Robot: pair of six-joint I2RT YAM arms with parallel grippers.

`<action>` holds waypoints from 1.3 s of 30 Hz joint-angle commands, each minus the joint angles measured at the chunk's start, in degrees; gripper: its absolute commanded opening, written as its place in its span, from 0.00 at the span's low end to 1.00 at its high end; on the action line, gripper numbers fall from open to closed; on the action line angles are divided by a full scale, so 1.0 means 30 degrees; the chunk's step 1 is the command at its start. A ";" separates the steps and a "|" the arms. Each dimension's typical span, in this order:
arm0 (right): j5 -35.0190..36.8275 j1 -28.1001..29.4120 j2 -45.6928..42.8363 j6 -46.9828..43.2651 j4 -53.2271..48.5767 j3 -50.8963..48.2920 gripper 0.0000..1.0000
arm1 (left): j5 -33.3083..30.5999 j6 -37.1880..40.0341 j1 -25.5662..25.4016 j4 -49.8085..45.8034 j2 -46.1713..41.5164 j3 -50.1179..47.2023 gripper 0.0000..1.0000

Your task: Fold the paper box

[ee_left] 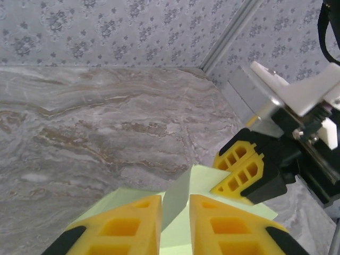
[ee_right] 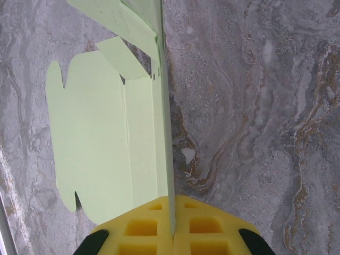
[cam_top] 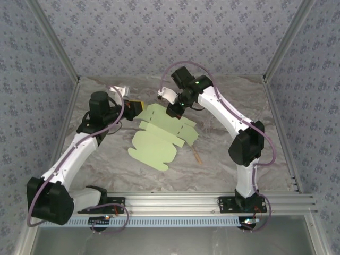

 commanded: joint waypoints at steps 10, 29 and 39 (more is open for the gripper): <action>0.0627 0.0582 -0.0633 -0.0403 0.0050 -0.0300 0.00 | 0.1936 -0.1209 -0.0519 -0.1428 0.2833 0.2654 0.08; 0.0434 0.0181 -0.0319 0.1663 0.0738 0.0044 0.00 | 0.4240 -0.3797 -0.1549 0.1470 0.4178 0.1979 0.04; 0.0263 -0.0125 0.0041 0.2625 0.1000 0.0090 0.00 | 0.2962 -0.6902 -0.1658 0.3335 0.4062 0.1194 0.06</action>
